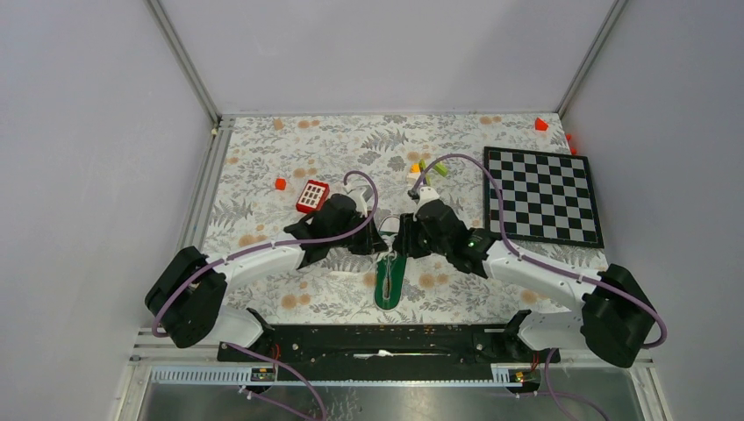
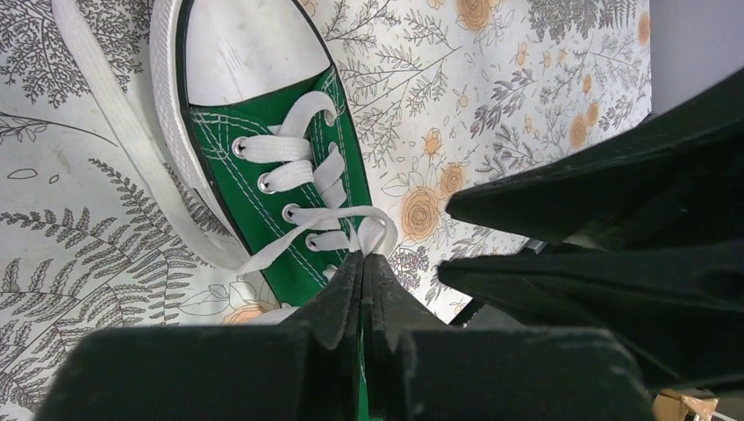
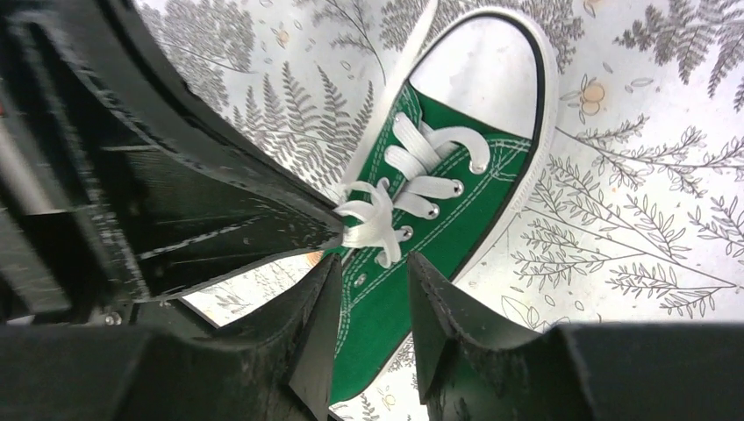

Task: Tie the shoes
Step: Cross the shoelace with the shoelace.

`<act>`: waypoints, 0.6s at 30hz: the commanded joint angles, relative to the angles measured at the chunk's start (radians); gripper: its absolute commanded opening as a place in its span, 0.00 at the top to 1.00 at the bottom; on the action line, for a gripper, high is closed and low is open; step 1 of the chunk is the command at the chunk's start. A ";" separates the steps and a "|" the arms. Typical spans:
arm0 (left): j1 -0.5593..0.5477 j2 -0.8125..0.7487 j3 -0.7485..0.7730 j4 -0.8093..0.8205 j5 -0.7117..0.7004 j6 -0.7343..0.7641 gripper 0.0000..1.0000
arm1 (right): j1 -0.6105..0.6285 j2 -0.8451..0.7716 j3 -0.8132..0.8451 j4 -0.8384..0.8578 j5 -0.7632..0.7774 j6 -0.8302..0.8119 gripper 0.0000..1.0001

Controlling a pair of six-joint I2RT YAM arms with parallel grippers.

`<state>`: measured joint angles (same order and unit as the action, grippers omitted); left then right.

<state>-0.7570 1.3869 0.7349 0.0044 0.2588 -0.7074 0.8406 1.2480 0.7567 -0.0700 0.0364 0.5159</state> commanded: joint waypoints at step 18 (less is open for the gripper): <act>0.003 0.061 0.115 -0.057 0.124 0.114 0.81 | -0.008 0.066 -0.035 0.059 -0.022 0.001 0.61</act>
<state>-0.7570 1.4296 0.7872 -0.0509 0.3222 -0.6399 0.8402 1.3262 0.7242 -0.0399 0.0212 0.5163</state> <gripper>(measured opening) 0.160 0.393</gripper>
